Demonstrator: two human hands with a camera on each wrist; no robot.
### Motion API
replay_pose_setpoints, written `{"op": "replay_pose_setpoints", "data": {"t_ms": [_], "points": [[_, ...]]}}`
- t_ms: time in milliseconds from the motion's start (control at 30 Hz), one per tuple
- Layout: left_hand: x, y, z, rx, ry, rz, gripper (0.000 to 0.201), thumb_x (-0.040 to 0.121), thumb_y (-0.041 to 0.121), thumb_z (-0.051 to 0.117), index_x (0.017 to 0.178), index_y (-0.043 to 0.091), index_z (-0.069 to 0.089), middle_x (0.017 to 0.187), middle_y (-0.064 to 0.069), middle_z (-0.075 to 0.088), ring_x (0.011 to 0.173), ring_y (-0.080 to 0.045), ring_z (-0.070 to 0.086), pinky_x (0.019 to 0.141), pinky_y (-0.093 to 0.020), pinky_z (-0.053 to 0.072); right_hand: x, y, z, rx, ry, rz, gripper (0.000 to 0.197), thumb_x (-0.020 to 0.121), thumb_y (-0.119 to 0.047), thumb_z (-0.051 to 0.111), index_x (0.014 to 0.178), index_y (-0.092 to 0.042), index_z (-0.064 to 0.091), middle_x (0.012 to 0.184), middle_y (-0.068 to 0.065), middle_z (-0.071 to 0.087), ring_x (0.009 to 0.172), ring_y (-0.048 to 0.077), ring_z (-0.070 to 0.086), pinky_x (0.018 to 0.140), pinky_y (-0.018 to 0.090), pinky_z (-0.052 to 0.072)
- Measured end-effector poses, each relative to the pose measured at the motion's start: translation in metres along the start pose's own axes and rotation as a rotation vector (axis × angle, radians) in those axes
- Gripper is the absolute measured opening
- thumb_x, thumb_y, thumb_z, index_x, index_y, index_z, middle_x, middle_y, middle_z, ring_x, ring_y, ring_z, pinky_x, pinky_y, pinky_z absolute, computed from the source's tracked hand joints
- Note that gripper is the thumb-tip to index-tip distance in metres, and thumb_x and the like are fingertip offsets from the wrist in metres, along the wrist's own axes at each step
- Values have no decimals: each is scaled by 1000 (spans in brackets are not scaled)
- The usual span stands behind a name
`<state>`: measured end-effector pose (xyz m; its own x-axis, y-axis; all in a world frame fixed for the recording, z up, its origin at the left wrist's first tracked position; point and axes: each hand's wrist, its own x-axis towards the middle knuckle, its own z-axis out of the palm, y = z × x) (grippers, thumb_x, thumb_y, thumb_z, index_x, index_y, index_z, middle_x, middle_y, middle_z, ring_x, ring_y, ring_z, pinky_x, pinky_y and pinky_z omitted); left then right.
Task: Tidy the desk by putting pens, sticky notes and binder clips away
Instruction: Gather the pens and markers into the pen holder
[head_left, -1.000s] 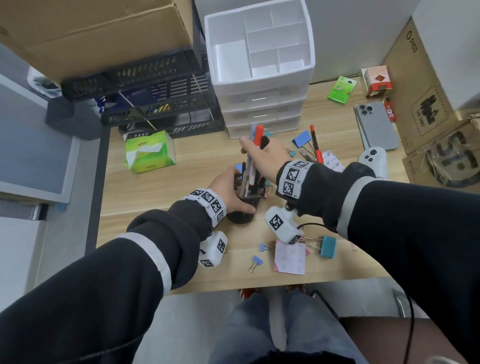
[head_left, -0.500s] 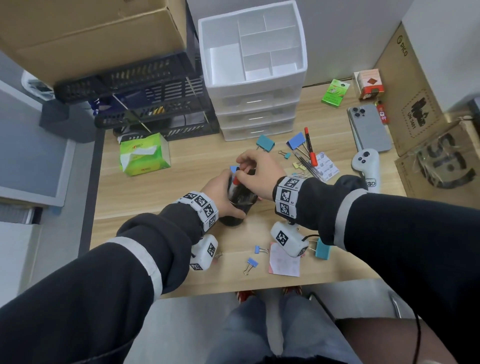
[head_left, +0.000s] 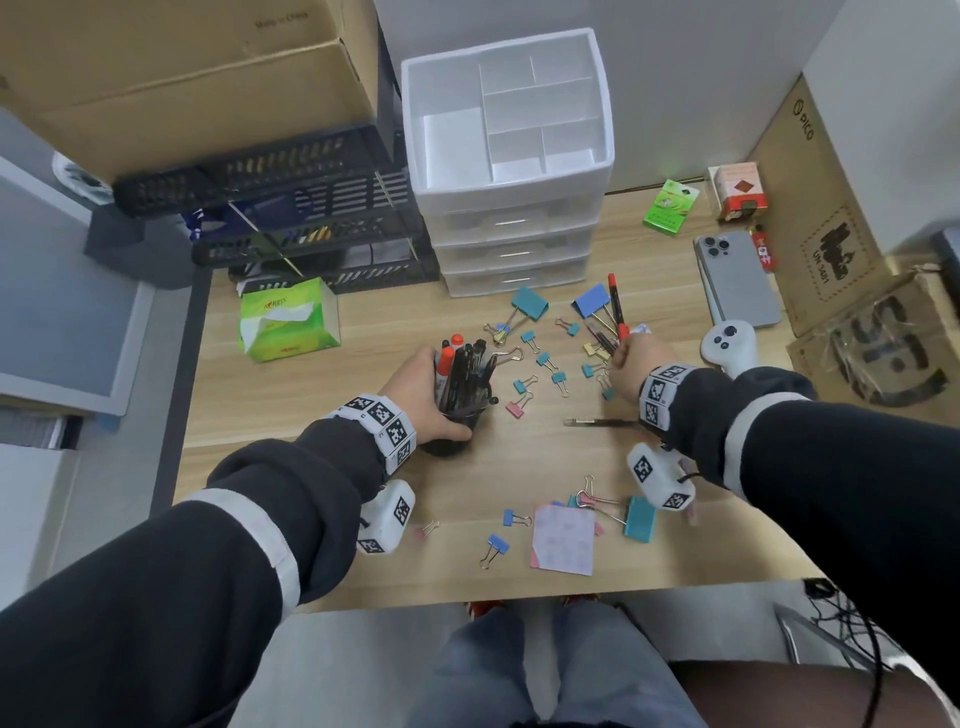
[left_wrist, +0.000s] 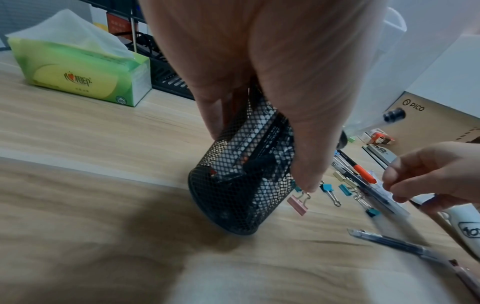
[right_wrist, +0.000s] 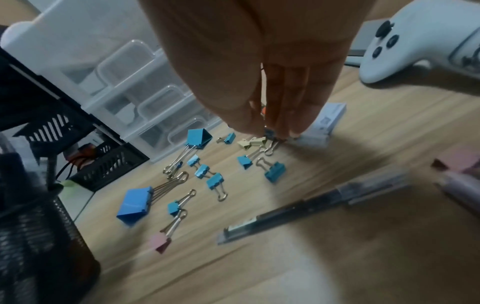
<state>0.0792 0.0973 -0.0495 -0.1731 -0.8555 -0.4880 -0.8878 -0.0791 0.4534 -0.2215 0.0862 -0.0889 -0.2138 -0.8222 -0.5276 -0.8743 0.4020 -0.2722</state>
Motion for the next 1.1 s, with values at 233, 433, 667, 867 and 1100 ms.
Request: {"op": "replay_pose_setpoints", "data": {"t_ms": [233,433,667,867,1100], "points": [[10,1,1,-6,-6,-25,93,48,37,97,119,20,41,106,5,60,95,-16,62,86,-32,53,22,5,4,-50,32,26,15,84,-2,58,95,-13,60,87,8,65,73,24,61,65,32,52],[17,7,7,-45,13,-22,91,51,34,98,120,21,41,109,7,58,98,-13,60,86,-27,51,29,6,11,-100,28,25,23,81,-2,63,98,-14,53,84,3,54,79,26,61,70,36,55],[26,10,0,-21,-35,-33,99,48,37,97,126,21,38,111,7,60,100,-15,62,91,-34,54,32,-2,1,59,-35,-1,15,84,-21,61,95,-11,59,89,9,63,76,25,61,62,31,50],[32,14,-2,-29,-52,-42,97,49,36,97,125,21,38,110,6,61,98,-16,62,91,-37,55,51,-4,-21,266,60,90,42,101,-29,36,106,2,63,93,17,64,78,32,56,68,32,40],[29,14,9,-47,5,-33,92,48,37,97,118,25,38,104,8,61,93,-16,64,86,-36,55,74,-7,-21,279,164,116,27,96,-16,42,115,-3,56,114,23,62,97,39,58,75,34,40]]}}
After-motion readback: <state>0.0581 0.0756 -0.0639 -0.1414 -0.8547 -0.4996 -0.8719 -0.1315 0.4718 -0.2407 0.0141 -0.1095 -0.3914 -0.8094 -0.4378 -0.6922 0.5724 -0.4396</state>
